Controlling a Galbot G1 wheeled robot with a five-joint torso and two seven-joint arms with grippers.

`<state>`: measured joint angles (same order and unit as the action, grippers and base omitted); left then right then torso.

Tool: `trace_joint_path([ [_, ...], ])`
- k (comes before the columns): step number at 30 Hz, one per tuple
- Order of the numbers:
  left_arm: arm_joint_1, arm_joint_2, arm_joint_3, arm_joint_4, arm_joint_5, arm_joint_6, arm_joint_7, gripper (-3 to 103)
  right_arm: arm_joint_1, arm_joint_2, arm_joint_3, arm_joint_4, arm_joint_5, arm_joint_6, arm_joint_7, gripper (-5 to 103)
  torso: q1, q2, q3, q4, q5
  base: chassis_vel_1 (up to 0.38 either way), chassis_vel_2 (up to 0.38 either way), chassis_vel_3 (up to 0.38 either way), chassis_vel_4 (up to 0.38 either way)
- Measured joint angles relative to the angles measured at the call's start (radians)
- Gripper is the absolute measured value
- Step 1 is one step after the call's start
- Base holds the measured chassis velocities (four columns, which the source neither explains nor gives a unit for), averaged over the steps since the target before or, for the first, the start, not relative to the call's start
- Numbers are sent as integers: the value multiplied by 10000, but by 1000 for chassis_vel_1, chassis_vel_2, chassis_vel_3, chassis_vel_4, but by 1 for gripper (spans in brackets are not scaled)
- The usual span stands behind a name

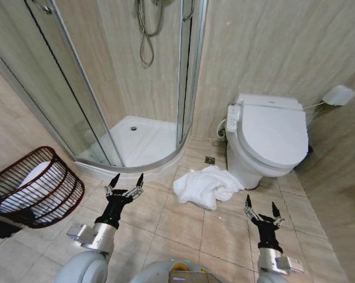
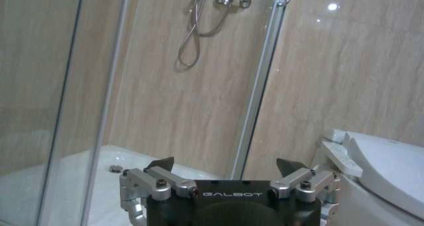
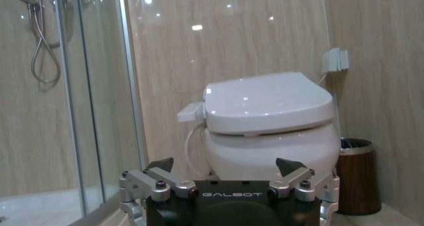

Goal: Discard the used towel into the hamper.

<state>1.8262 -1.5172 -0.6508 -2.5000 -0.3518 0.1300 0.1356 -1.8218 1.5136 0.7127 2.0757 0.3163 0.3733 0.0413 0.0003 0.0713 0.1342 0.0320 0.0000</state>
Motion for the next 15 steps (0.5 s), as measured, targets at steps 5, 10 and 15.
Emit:
trace_joint_path([
  [5,0,0,0,1,-1,0,0,100,115,-42,-3,-88,64,-85,-24,100,-1,18,13,1,0,0,0,0,0],
  [10,0,0,0,0,0,0,0,100,231,-80,-4,-217,119,-119,-116,100,-2,43,33,1,0,0,0,0,0],
  [15,0,0,-1,0,0,0,0,100,274,-139,-6,-319,181,-98,-218,100,-2,61,46,0,0,-20,5,12,-16],
])
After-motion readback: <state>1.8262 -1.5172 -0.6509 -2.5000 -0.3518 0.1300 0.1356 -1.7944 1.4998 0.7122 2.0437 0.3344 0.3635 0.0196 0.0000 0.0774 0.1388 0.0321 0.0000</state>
